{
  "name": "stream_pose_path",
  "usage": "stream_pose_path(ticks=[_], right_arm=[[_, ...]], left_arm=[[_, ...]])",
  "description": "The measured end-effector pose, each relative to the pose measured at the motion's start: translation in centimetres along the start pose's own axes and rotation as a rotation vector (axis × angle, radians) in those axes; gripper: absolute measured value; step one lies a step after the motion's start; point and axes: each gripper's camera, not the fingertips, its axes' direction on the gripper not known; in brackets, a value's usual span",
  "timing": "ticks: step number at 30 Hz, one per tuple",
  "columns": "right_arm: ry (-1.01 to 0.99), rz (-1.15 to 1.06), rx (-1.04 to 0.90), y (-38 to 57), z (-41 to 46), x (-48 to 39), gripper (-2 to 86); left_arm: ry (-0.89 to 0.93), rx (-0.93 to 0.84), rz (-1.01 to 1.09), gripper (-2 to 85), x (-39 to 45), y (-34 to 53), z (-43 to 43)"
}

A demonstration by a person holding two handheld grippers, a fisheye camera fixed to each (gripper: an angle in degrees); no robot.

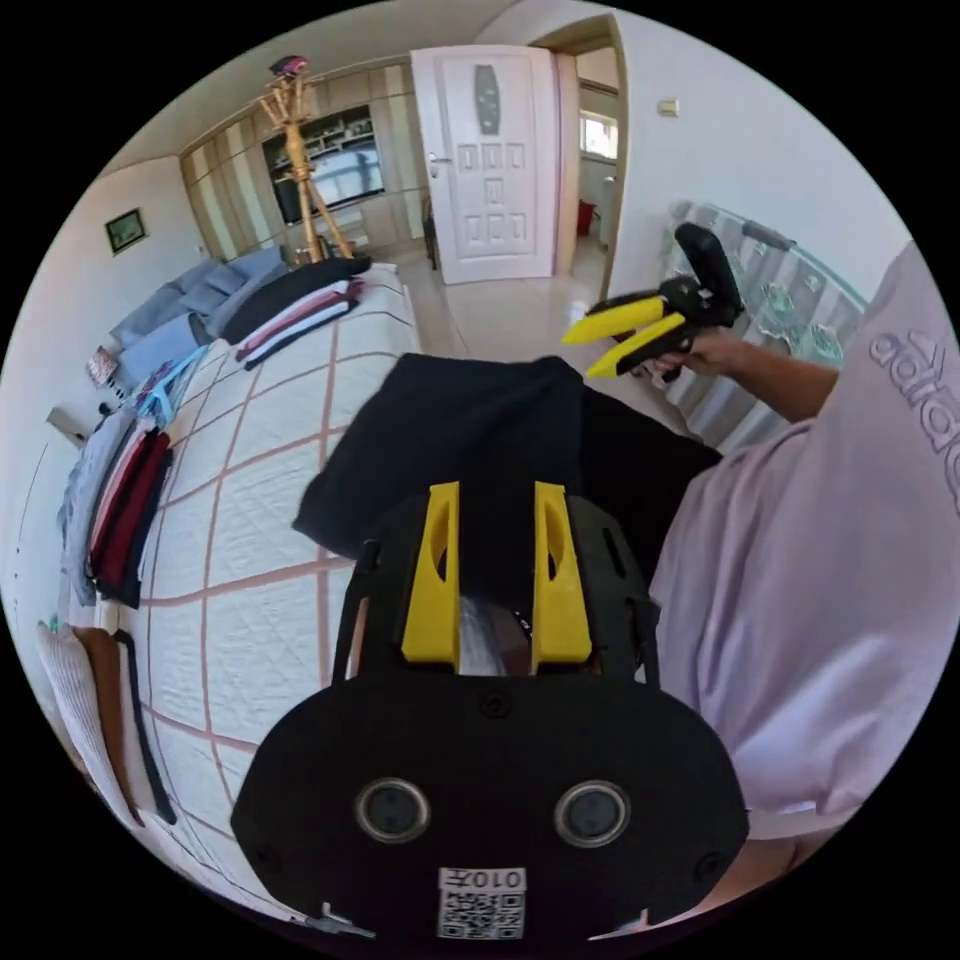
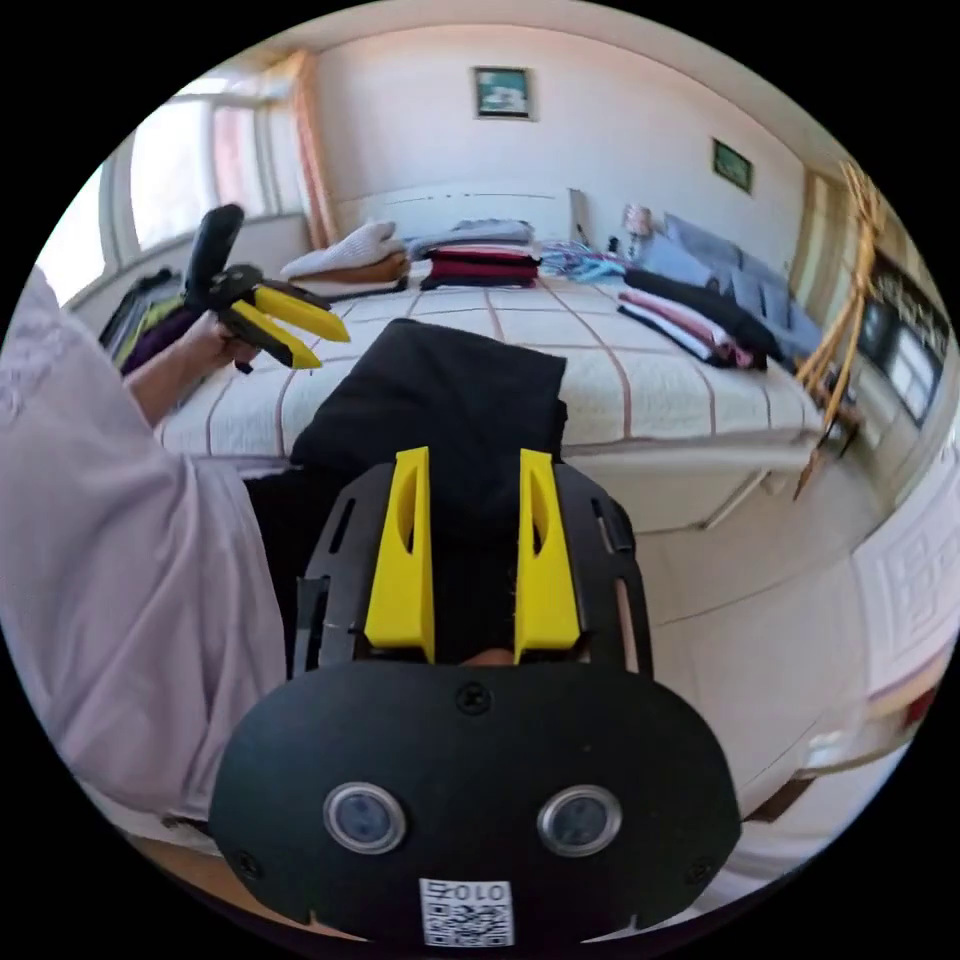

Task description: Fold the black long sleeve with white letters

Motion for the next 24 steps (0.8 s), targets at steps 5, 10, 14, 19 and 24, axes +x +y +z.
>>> stream_pose_path(ticks=[5, 10, 14, 19, 24], right_arm=[[-0.01, 0.005, -0.138, -0.5, 1.7, -0.8, 13.0], [-0.114, 0.313, -0.103, 1.1, 2.1, 3.5, 13.0], [-0.151, 0.441, -0.066, 2.1, 2.2, 5.0, 12.8], [-0.157, 0.474, -0.065, 2.9, 2.7, 5.8, 12.6], [-0.291, 0.531, -0.119, 3.4, 4.7, 7.7, 15.4]], left_arm=[[0.098, -0.061, 0.076, 12.6, 7.4, -1.0, 3.4], [-0.083, -0.035, 0.211, 13.2, 12.5, -4.6, 4.3], [-0.145, -0.145, 0.345, 12.9, 16.1, -6.2, 9.4], [-0.452, -0.052, 0.434, 9.9, 19.8, -3.2, 11.0], [-0.365, 0.007, 0.277, 6.9, 17.5, -2.5, 9.5]])
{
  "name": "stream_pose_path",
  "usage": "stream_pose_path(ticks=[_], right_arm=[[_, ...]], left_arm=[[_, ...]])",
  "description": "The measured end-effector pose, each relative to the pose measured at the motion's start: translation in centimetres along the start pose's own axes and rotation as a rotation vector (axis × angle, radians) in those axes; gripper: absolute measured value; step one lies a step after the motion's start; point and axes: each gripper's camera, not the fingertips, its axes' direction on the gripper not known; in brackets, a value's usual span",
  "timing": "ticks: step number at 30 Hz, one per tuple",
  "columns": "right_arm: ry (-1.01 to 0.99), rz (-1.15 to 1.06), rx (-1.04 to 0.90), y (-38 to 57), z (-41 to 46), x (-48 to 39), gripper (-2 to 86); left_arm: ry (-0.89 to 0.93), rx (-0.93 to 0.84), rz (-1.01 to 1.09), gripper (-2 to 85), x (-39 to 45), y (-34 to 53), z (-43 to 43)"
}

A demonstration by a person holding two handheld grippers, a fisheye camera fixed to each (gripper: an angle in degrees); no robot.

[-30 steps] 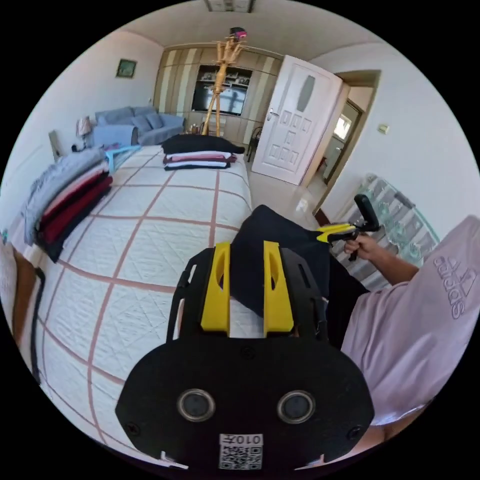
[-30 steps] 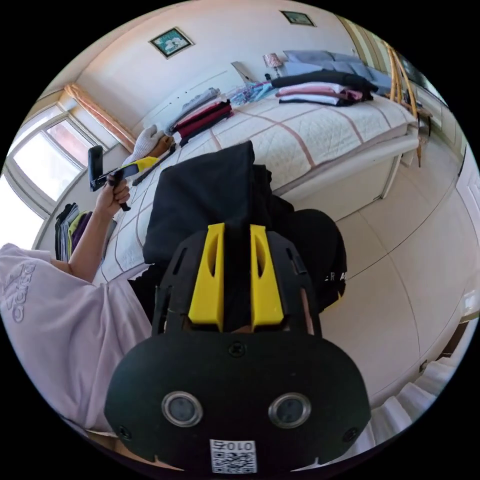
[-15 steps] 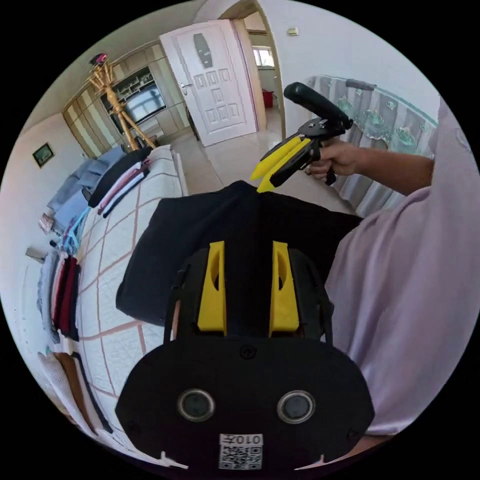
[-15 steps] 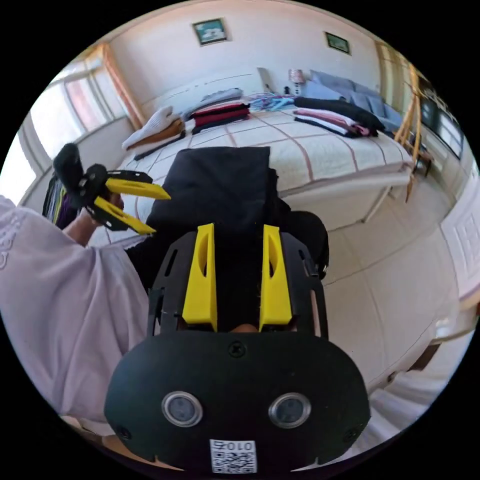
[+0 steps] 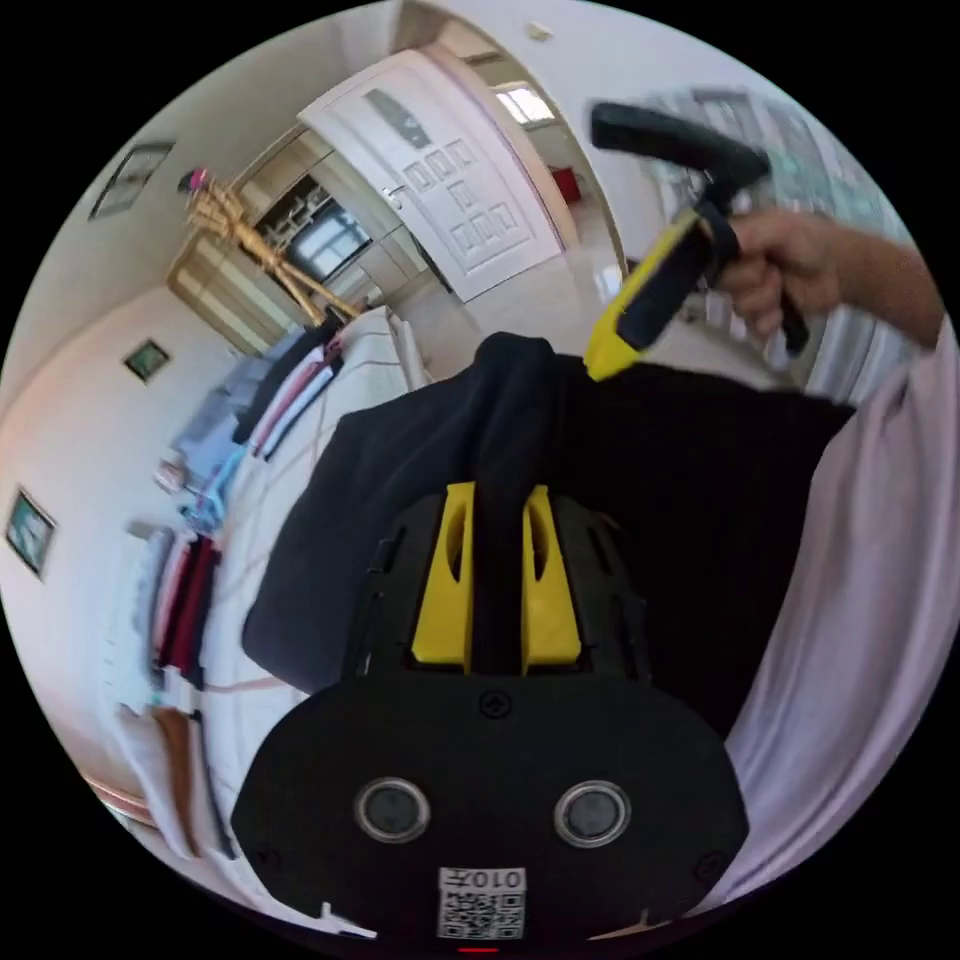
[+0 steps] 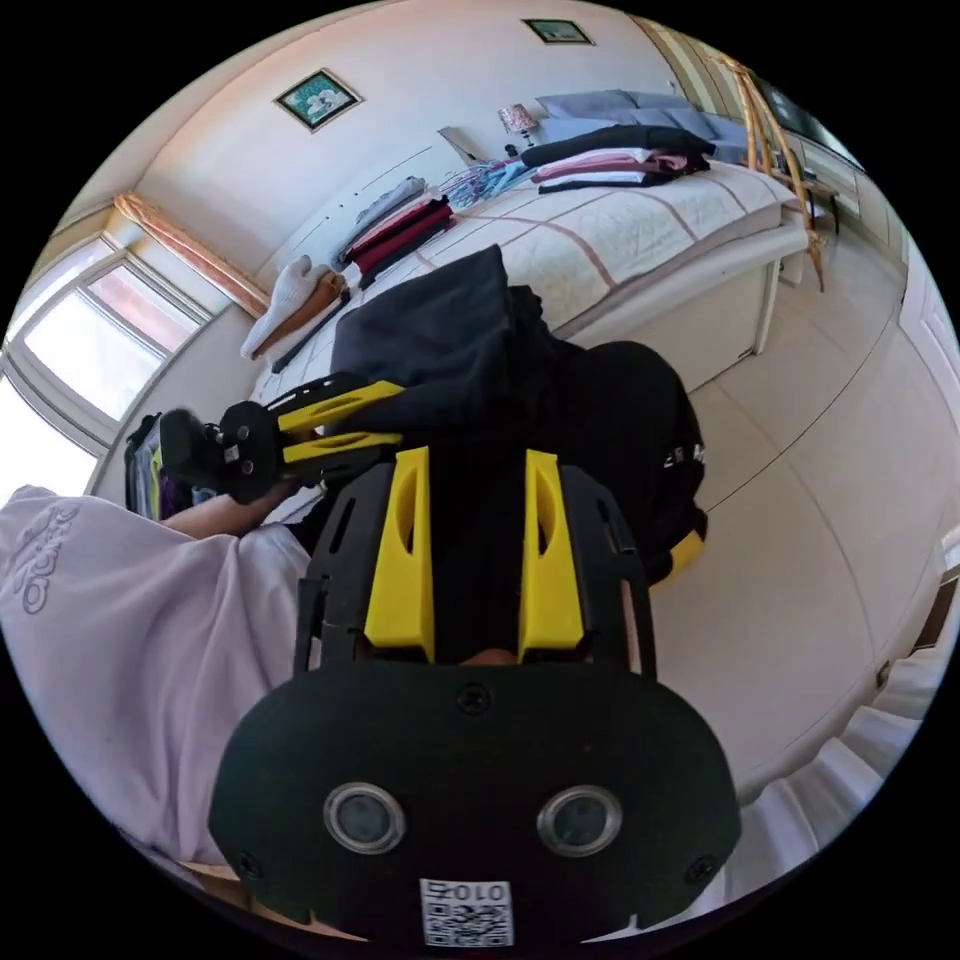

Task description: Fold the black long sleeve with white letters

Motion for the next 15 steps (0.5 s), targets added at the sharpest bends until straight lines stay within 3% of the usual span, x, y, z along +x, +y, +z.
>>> stream_pose_path(ticks=[2, 4, 15], right_arm=[[-0.099, 0.023, 0.0, -0.6, 0.0, 0.8, 17.7], [-0.169, 0.03, -0.011, -1.4, 0.3, 1.5, 19.5], [-0.579, 0.197, 0.005, -8.3, 1.6, 10.0, 23.6]], left_arm=[[0.232, 0.038, -0.188, 6.0, -4.5, 1.8, 0.5], [0.302, 0.06, -0.246, 5.6, -6.1, 3.0, 0.9], [0.344, 0.138, -0.306, 5.8, -9.1, 7.4, 1.8]])
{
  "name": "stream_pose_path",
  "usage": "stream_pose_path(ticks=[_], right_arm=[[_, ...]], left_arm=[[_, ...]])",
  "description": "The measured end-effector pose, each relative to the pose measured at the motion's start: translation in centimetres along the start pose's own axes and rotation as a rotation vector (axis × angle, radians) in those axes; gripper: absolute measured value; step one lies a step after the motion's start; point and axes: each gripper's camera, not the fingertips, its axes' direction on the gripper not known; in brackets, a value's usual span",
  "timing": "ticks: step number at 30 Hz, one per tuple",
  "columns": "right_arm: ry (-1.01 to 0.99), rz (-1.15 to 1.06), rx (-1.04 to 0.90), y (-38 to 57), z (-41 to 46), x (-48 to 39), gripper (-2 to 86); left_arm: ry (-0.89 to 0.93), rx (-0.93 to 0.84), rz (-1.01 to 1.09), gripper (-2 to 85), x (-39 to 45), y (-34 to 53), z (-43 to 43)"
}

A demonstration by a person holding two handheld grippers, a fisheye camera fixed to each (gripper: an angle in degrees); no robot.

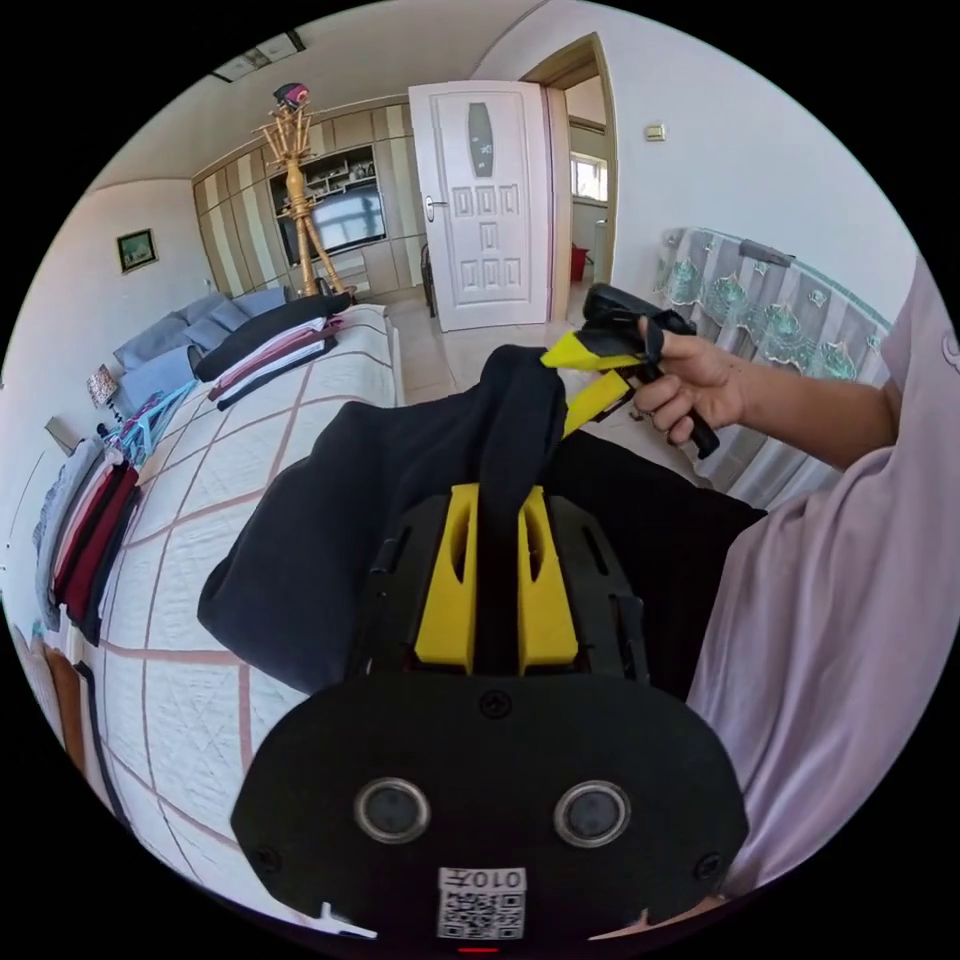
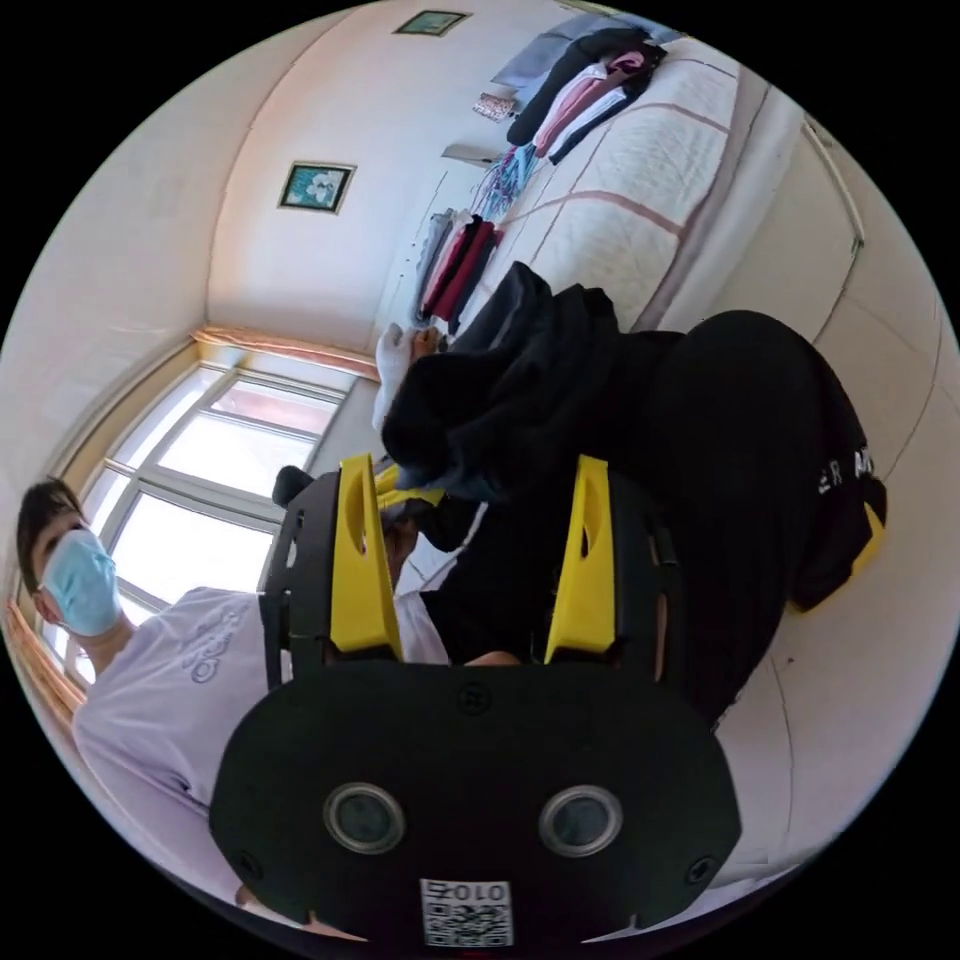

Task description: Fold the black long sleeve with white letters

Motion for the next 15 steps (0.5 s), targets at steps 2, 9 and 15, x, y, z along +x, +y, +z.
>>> stream_pose_path(ticks=[2, 9, 15], right_arm=[[-0.063, -0.001, -0.023, -1.5, 0.0, 0.1, 23.8], [0.05, 0.105, -0.157, -5.7, 1.1, 1.5, 14.0], [0.077, 0.062, -0.128, -6.1, 0.0, 1.8, 11.4]], left_arm=[[-0.027, -0.014, 0.029, 6.3, -0.2, 0.4, 0.6], [-0.08, -0.048, 0.054, 9.3, -1.4, 2.2, 2.7], [0.137, 0.025, -0.478, 13.6, -11.7, 11.1, -3.2]])
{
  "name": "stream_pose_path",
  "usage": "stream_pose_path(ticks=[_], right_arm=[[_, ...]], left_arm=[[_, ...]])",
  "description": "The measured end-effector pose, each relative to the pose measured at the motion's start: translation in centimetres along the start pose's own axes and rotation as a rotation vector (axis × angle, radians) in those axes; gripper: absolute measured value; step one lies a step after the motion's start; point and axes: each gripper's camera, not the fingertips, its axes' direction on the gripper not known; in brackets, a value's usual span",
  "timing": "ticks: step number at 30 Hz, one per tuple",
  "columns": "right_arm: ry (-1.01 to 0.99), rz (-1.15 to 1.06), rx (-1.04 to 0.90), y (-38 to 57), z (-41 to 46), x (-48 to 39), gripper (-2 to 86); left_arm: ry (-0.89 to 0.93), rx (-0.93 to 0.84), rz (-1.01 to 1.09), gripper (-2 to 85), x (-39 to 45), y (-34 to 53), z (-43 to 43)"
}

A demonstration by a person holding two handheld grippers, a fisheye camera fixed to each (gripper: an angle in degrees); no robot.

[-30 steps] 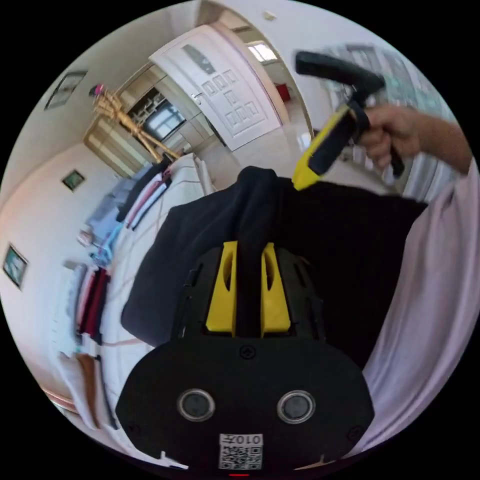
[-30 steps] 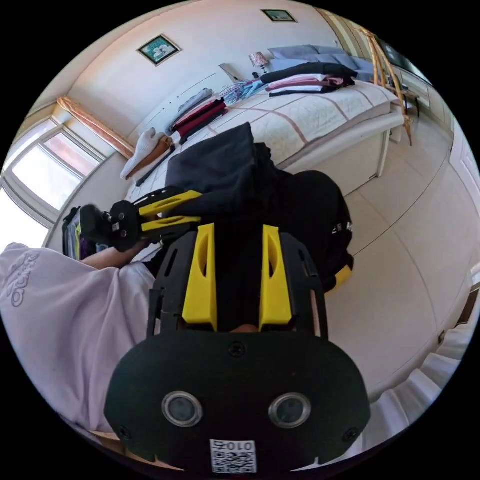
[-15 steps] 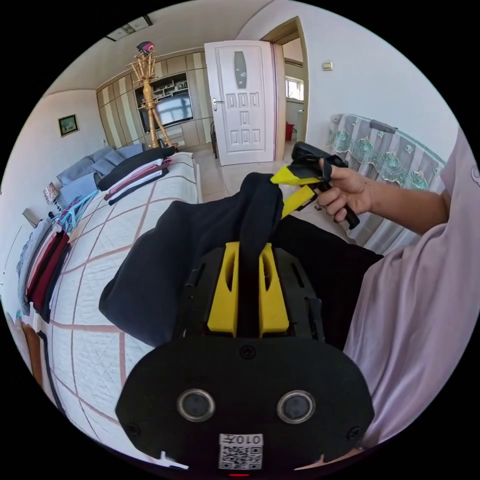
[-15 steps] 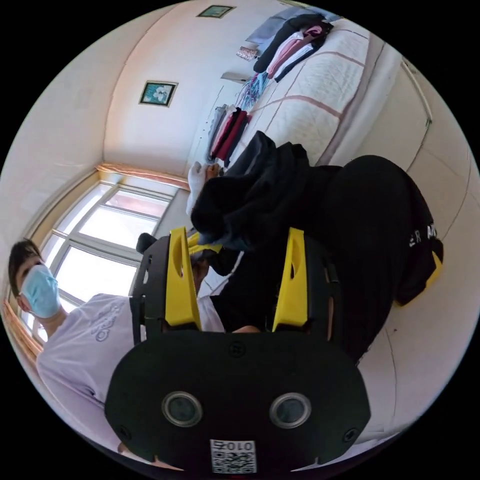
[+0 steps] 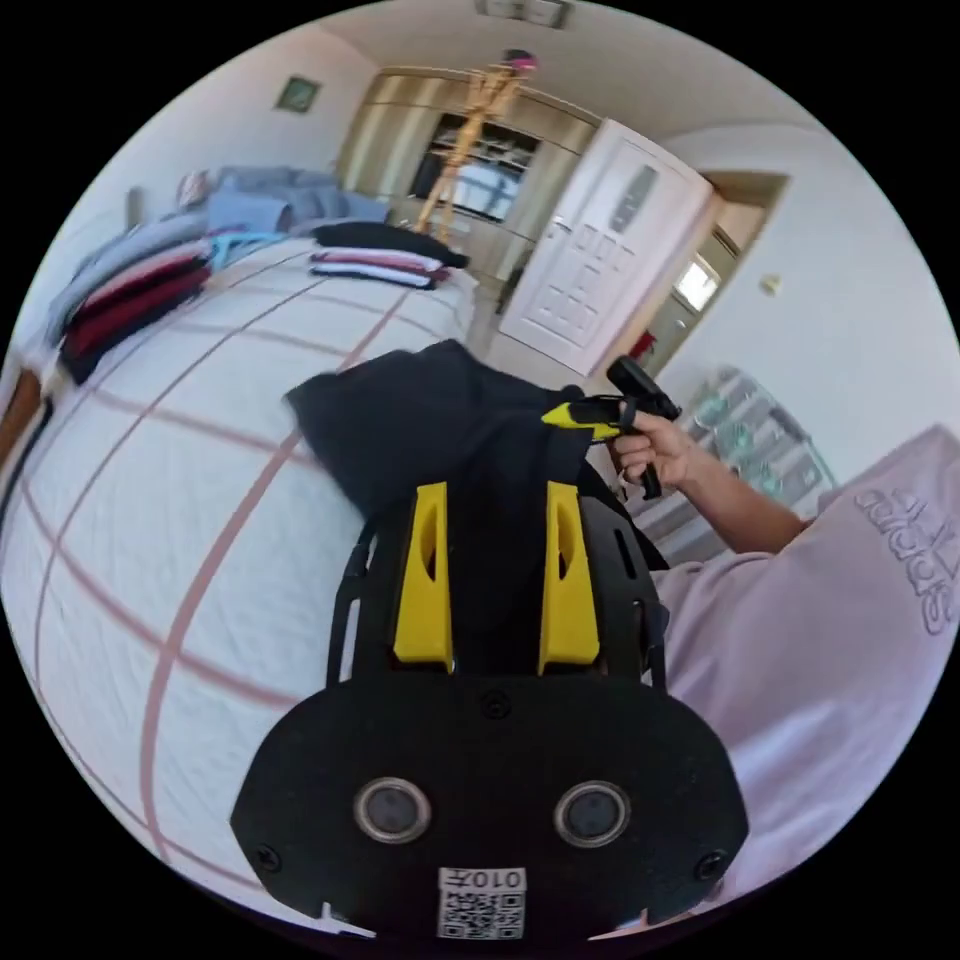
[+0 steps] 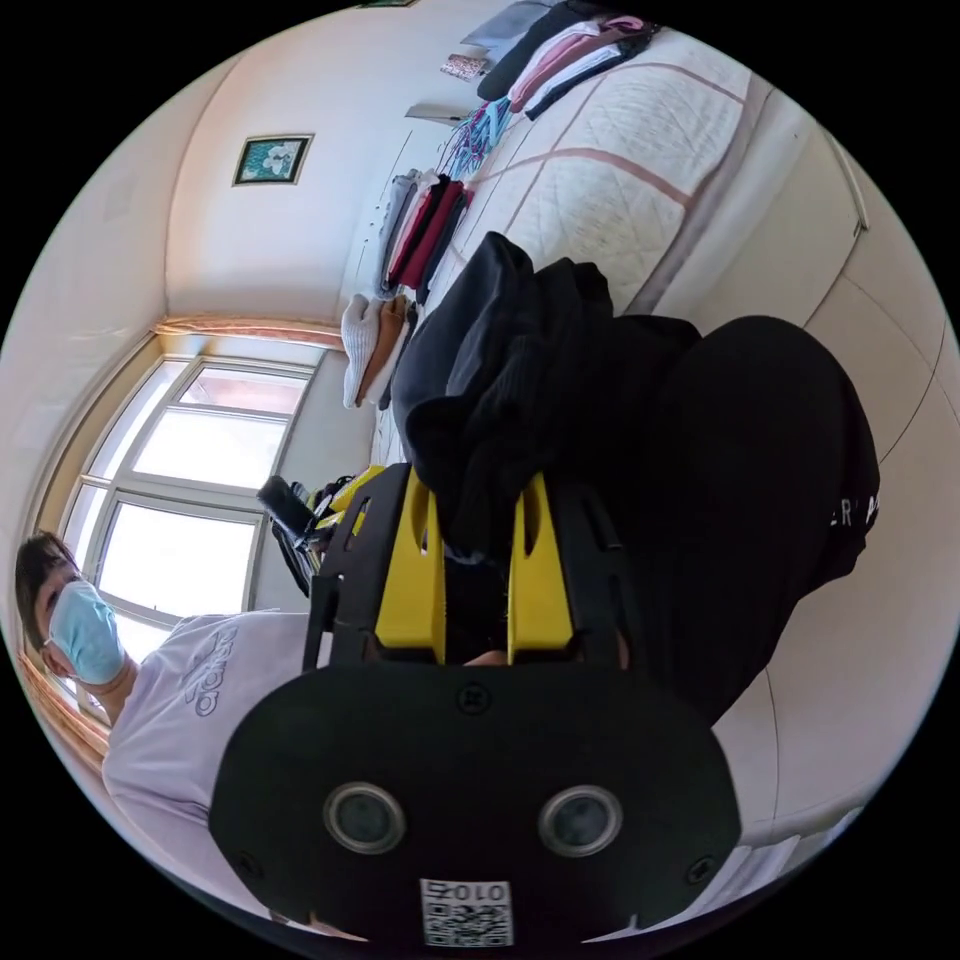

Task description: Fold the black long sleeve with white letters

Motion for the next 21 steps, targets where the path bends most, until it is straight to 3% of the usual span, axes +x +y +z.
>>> stream_pose_path(ticks=[2, 8, 21], right_arm=[[-0.026, 0.007, 0.01, 0.0, -0.2, 0.6, 11.3], [-0.031, -0.007, 0.026, -0.2, -0.9, 0.7, 11.4], [-0.016, -0.043, 0.032, 0.5, -2.4, 0.9, 11.4]], left_arm=[[0.038, -0.025, -0.216, 14.7, -5.5, 3.9, -1.9], [0.237, -0.059, -0.51, 16.0, -13.0, 10.1, 1.3], [0.43, -0.109, -0.504, 14.4, -22.0, 5.8, 10.5]])
